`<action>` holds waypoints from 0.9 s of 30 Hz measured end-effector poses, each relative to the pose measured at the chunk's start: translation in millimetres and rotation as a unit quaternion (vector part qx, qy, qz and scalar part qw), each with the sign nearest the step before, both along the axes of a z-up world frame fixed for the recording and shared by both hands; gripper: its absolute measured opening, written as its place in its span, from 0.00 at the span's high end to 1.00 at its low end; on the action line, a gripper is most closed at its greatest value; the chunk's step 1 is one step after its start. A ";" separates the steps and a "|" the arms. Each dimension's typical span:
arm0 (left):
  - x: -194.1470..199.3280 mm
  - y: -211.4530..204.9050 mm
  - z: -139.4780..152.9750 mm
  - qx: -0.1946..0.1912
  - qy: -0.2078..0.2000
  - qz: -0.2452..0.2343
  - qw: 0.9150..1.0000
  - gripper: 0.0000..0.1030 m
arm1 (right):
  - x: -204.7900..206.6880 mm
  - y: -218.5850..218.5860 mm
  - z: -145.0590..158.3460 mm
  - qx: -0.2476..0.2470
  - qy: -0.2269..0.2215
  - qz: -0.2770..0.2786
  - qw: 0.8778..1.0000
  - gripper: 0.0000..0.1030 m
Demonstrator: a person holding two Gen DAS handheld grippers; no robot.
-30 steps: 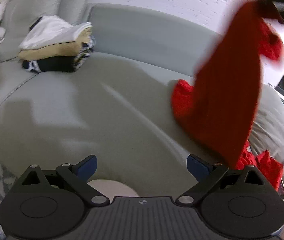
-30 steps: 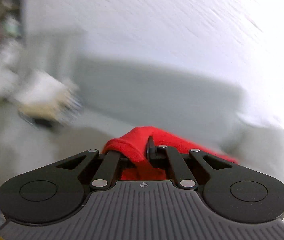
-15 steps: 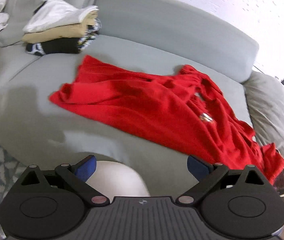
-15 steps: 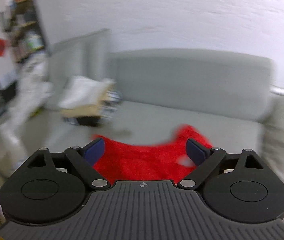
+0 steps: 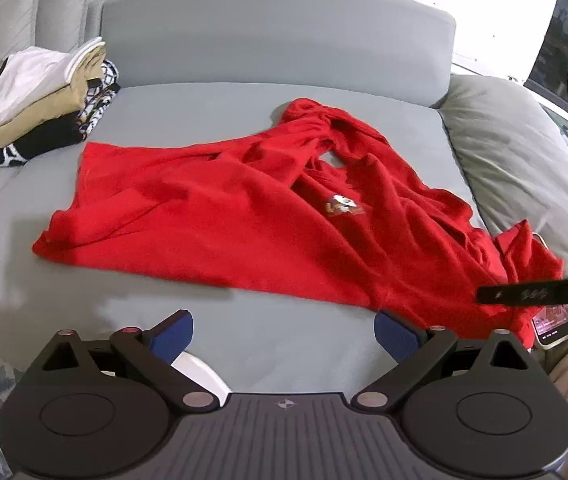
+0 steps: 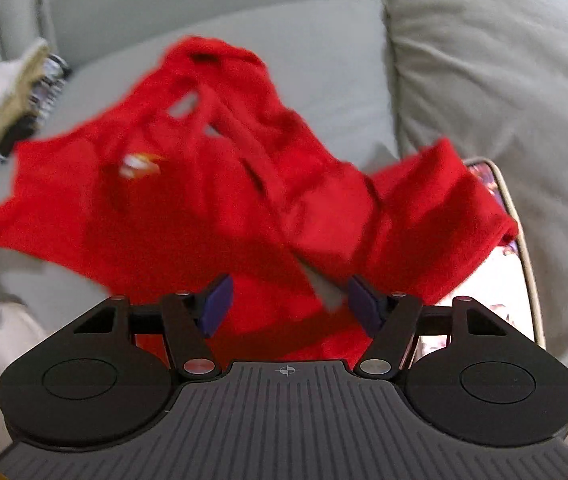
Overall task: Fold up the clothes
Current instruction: 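Lay the red shirt flat on the sofa and open the right gripper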
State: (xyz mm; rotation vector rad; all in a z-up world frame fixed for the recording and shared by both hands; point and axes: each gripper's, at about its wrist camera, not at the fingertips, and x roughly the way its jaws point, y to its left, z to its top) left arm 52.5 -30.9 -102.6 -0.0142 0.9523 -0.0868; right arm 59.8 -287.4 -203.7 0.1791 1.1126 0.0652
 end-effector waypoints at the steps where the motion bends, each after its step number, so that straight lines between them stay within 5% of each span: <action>1: 0.5 -2.0 0.3 0.002 0.001 -0.001 1.000 0.06 | 3.3 5.0 -4.6 -0.008 0.004 0.006 1.000 0.28; 3: 0.7 -2.7 0.3 0.005 0.003 -0.001 1.000 0.06 | 2.2 10.1 -11.3 -0.031 -0.001 0.036 0.999 0.24; 5: -0.4 -0.4 1.9 0.003 0.001 0.003 1.000 0.06 | -2.2 20.2 -10.0 -0.067 -0.019 0.068 0.995 0.42; 6: -0.2 1.2 2.9 0.002 0.001 0.005 1.000 0.06 | -6.1 26.1 -5.7 -0.071 -0.028 0.088 0.993 0.87; 7: -0.2 3.5 4.4 0.002 0.000 0.009 1.000 0.06 | -7.7 30.9 -2.2 -0.059 -0.024 0.100 0.993 0.97; 11: -1.3 22.2 24.4 0.012 -0.029 0.035 0.999 0.06 | -24.3 59.4 20.8 0.048 -0.018 0.154 0.987 0.97; 15: -2.4 40.2 50.4 0.023 -0.070 0.067 0.995 0.06 | -44.0 116.6 48.4 0.164 -0.033 0.232 0.958 0.97; 18: -4.7 45.8 61.5 0.036 -0.091 0.075 0.992 0.05 | -53.2 155.0 52.3 0.198 -0.020 0.284 0.938 0.95; 22: -2.9 38.2 53.3 0.038 -0.078 0.059 0.994 0.05 | -49.5 152.3 47.2 0.219 0.025 0.282 0.934 0.42; 27: 6.5 6.4 33.2 0.024 -0.068 0.009 0.997 0.09 | -36.2 75.0 69.1 0.239 -0.022 0.185 0.953 0.43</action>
